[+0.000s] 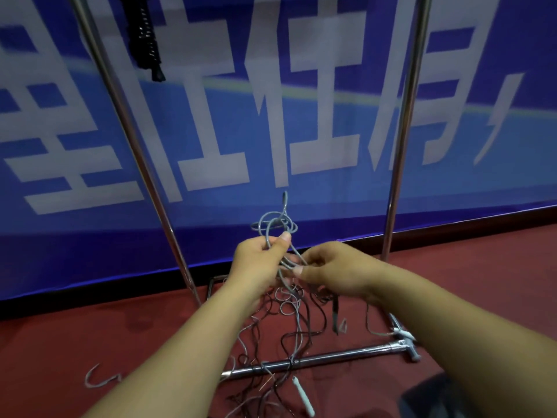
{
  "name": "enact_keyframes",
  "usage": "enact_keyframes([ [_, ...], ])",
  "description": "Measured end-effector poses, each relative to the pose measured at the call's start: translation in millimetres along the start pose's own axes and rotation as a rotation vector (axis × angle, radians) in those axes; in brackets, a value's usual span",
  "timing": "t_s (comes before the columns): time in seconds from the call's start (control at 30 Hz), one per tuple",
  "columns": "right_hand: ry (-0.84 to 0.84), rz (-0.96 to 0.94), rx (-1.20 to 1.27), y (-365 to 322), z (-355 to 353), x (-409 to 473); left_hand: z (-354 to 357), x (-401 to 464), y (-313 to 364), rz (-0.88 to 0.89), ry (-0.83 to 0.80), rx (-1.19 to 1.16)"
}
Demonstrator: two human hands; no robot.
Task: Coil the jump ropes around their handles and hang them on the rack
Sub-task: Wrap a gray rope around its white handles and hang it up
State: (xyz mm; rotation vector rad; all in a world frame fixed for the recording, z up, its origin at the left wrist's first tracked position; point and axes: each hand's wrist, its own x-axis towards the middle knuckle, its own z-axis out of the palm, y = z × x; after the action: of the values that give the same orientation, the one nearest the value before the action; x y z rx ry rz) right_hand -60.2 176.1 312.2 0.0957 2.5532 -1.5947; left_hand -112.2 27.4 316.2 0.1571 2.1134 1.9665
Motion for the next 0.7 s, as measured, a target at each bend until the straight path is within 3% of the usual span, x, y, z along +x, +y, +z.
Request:
enact_keyframes([
  [0.27,0.223,0.061,0.060,2,-7,10,4,0,3,-0.075,-0.042,0.036],
  [0.47,0.657,0.160,0.436,9,-30,40,-5,1,-1,-0.135,-0.059,0.085],
  [0.57,0.661,0.150,0.432,6,-32,42,-7,3,-1,-0.140,-0.073,0.006],
  [0.7,0.526,0.079,0.264,3,-17,39,-8,6,-1,-0.148,-0.063,-0.114],
])
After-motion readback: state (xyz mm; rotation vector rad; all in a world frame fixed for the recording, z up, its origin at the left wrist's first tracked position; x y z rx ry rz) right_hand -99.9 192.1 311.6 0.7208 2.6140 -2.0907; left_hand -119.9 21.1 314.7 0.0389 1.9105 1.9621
